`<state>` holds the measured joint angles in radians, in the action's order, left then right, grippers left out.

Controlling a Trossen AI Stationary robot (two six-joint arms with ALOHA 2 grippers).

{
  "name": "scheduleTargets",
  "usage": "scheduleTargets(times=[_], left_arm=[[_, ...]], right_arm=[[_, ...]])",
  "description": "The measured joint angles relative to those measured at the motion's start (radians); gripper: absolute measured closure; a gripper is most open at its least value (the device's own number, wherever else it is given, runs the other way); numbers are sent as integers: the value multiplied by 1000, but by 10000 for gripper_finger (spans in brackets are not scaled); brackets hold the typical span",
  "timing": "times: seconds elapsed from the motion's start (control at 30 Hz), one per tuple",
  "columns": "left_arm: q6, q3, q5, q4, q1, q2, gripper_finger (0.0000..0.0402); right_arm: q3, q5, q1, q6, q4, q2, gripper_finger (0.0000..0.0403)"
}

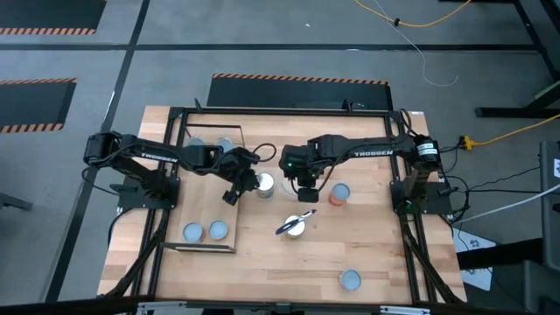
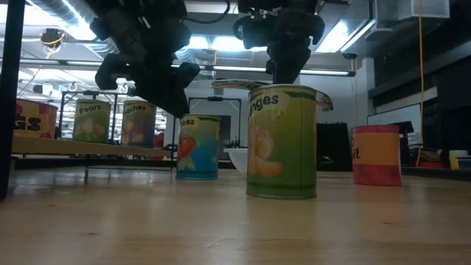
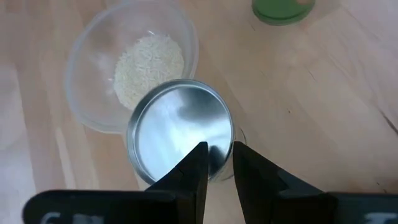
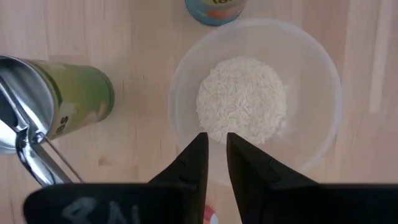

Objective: Pick and place cans onto a shelf
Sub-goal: Put the canned tomatoes on the shelf

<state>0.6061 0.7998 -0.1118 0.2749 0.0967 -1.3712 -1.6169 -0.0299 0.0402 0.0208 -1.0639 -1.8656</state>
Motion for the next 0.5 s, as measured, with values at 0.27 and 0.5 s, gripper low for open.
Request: scheduleTargets(times=[0.27,0.5], left_arm=[[2,0,20,6,0,-10,333],[2,4,22,1,0,-49,333]], right_arm=[[-1,0,0,-29,-1,0,340],[-1,-36,-36,-38,-2,0,340]])
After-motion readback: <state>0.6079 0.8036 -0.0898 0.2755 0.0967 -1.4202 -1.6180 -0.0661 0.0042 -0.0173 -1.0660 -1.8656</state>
